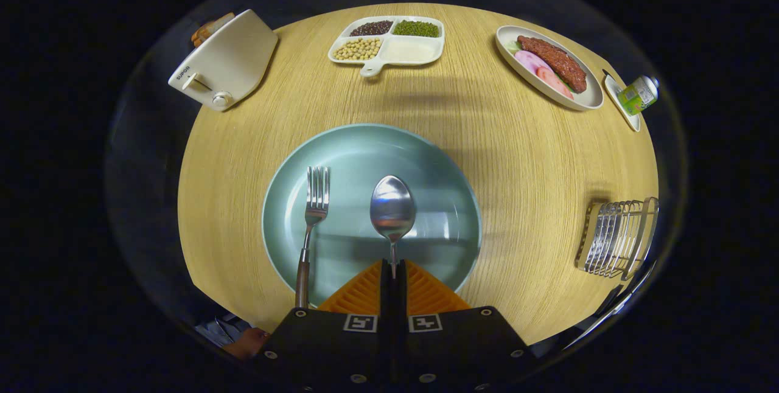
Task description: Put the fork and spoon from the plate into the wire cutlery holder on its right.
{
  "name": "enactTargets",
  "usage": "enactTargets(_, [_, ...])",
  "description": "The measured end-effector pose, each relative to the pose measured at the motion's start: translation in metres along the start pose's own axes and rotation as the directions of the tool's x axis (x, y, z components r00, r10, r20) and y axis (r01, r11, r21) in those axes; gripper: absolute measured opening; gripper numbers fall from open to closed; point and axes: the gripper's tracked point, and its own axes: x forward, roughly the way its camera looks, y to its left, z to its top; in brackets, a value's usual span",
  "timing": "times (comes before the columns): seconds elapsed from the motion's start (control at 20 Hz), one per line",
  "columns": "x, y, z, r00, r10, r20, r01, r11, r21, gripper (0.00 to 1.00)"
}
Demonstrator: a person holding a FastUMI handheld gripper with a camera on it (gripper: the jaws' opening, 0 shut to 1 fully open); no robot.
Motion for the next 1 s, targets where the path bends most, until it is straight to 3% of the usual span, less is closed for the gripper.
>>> enactTargets(0.6, [-0.064,-0.02,0.022,0.981,0.065,0.185,-0.081,0.993,0.083,0.04])
enactTargets(1.0, [-0.138,-0.107,0.028,0.934,-0.037,0.355,-0.042,0.976,0.212,0.04])
